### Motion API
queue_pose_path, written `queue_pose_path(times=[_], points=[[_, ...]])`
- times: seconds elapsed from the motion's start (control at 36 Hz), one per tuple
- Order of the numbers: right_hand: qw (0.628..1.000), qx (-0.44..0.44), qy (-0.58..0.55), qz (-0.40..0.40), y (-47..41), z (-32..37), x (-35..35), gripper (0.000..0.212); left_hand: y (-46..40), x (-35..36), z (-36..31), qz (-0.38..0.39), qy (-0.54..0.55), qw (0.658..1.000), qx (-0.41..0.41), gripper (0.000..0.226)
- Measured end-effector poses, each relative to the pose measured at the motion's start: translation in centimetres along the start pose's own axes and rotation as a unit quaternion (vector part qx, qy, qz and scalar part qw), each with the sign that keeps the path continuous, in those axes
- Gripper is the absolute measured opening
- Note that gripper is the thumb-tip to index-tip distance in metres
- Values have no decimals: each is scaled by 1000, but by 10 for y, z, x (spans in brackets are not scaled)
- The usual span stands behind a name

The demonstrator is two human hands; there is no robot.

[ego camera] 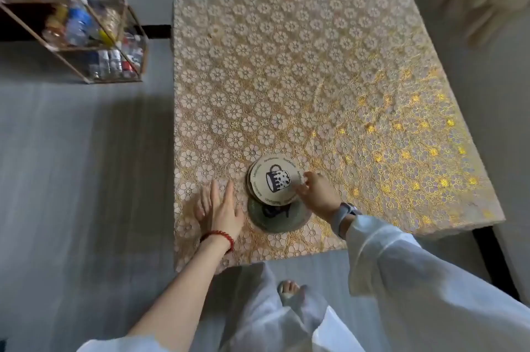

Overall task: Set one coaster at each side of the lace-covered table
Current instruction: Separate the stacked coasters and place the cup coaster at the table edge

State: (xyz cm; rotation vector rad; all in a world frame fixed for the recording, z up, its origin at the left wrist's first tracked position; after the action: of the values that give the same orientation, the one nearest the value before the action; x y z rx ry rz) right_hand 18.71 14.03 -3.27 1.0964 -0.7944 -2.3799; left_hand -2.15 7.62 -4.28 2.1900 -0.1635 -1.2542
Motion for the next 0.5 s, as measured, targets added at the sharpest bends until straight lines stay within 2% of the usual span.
queue_pose_path(times=[0.08, 0.19, 0.33, 0.42, 0.5], points=[[999, 38, 20, -14, -17, -1, 1, 33, -16, 5, 7, 14, -18, 1000, -17, 64], [997, 66, -11, -37, -26, -8, 3, 27, -19, 14, 12, -3, -39, 999, -22, 65], [998, 9, -12, -66, -27, 2, -10, 8, -22, 10, 9, -15, 19, 999, -32, 62], [996, -40, -49, -61, -21, 11, -19, 12, -26, 6, 7, -29, 74, 995, -57, 55], [992, -74, -69, -79, -16, 6, -41, 9, -27, 2, -3, -63, 86, 992, -69, 47]])
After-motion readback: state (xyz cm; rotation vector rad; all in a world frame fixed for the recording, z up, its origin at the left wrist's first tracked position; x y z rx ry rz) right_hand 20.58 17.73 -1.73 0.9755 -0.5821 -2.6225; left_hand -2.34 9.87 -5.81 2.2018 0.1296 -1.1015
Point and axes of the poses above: each hand's wrist, its own y-axis away from the middle knuckle, its own x-axis out of the palm, z = x × y, the point moved 9 cm from there along -y, towards the middle knuckle, and after that the axes turned 6 degrees about z, right-handed, at the moved point
